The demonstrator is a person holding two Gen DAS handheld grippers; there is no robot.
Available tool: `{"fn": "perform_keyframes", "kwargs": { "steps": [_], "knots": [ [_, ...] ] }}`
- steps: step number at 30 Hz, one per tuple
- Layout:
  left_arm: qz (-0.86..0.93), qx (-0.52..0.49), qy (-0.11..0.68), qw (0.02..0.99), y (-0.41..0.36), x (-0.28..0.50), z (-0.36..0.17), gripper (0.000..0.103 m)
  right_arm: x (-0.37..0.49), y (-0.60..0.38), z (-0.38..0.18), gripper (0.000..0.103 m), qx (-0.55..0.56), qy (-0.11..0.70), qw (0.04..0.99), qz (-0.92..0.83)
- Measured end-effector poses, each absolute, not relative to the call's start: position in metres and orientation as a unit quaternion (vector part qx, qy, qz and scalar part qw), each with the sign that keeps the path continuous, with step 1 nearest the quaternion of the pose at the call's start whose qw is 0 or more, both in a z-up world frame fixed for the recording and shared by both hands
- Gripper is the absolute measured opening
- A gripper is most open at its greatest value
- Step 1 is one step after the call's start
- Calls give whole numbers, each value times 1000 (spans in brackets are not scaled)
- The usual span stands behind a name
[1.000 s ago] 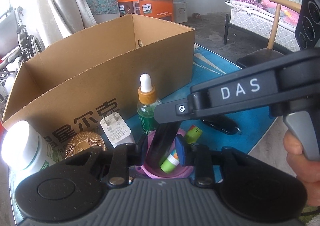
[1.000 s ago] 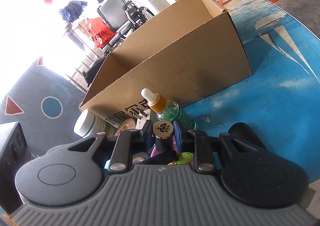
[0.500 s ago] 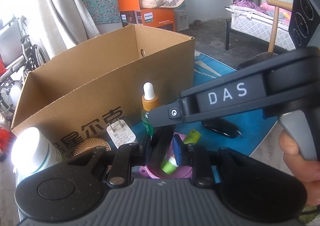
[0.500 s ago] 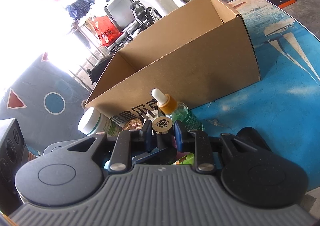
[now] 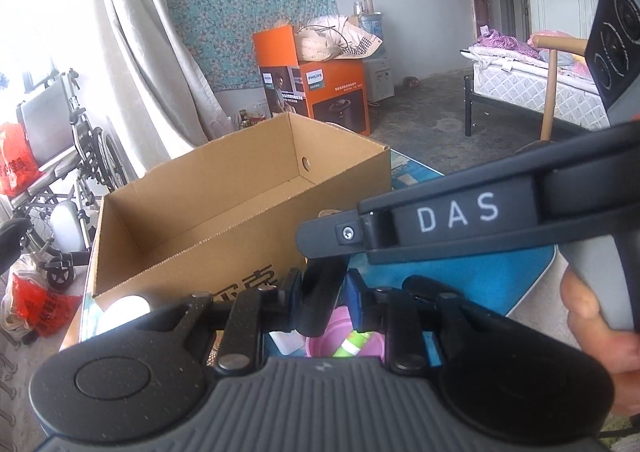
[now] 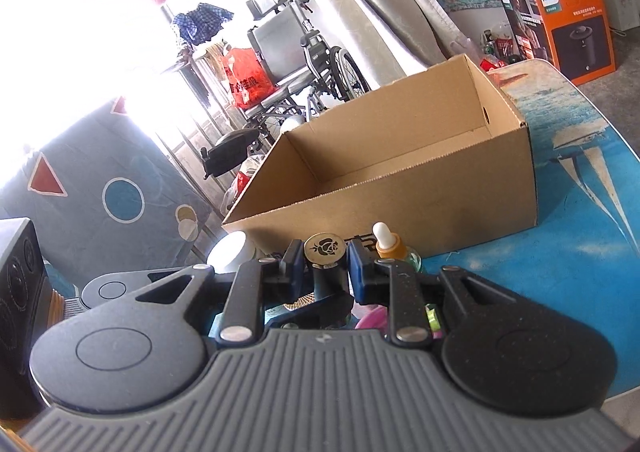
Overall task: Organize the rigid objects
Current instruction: 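Lift the black battery out of the pink cup with the right tool, then lower the black battery into the cardboard box and open the right tool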
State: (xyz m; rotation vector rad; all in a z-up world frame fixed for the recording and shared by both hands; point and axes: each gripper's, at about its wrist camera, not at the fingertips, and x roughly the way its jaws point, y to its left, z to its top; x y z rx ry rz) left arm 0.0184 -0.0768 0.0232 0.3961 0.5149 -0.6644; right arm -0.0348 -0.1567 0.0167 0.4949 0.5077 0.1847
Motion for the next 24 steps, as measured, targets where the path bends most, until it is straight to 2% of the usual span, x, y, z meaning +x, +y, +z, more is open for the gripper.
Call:
{"fn": "perform_keyframes", "kwargs": {
  "steps": [6,11,18,24],
  "knots": [
    [-297,188,198,915,-68,5,62,25,-52,-148,64,22,203,192,953,116],
    [-263,176,188,930,-67,26,100,25,-31,-145,106,22,182,168,956,155],
    [-213,140,244,936,-59,96,124,25,55,-142,150,21,187,230,931,214],
    [-195,103,329,918,-45,173,105,25,157,-145,131,21,218,341,886,228]
  ]
}}
